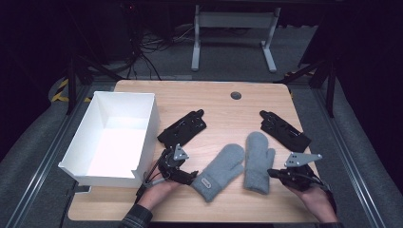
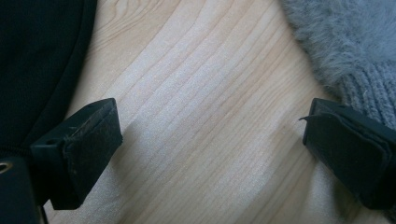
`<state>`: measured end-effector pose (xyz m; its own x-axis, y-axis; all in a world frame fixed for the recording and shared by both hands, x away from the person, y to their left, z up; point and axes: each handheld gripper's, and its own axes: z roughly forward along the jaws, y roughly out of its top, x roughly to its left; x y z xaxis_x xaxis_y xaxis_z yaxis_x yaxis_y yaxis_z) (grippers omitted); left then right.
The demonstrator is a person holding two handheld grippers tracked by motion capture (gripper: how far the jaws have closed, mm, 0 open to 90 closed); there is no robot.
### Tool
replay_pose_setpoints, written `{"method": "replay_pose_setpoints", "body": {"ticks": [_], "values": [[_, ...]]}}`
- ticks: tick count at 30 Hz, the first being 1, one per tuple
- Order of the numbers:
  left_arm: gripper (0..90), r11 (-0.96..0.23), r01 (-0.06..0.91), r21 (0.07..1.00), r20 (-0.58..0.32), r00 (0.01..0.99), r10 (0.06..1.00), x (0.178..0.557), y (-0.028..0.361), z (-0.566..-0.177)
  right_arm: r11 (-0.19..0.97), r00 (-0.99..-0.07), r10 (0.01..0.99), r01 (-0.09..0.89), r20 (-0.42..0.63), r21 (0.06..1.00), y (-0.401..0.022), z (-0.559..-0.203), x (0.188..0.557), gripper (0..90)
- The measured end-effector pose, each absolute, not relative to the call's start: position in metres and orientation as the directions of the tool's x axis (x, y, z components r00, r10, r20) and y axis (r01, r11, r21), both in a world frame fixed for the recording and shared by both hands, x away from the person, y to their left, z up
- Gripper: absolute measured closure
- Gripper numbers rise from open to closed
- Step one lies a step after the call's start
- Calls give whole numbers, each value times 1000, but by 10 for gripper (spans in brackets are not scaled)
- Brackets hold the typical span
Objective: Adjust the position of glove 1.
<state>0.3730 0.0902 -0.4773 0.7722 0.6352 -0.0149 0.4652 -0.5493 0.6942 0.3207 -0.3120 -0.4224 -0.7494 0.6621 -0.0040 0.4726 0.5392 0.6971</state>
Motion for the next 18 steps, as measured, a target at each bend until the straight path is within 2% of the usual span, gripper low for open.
{"method": "replay_pose_setpoints", "body": {"ticks": [10,18], "values": [[45,-550,465,694,-15,773,634,373,90,-477,516,-720,693,452,-44,727,-284,-409,400,900],[45,-548,467,694,-17,771,636,373,90,-477,501,-706,707,472,-29,726,-272,-418,437,900]]}}
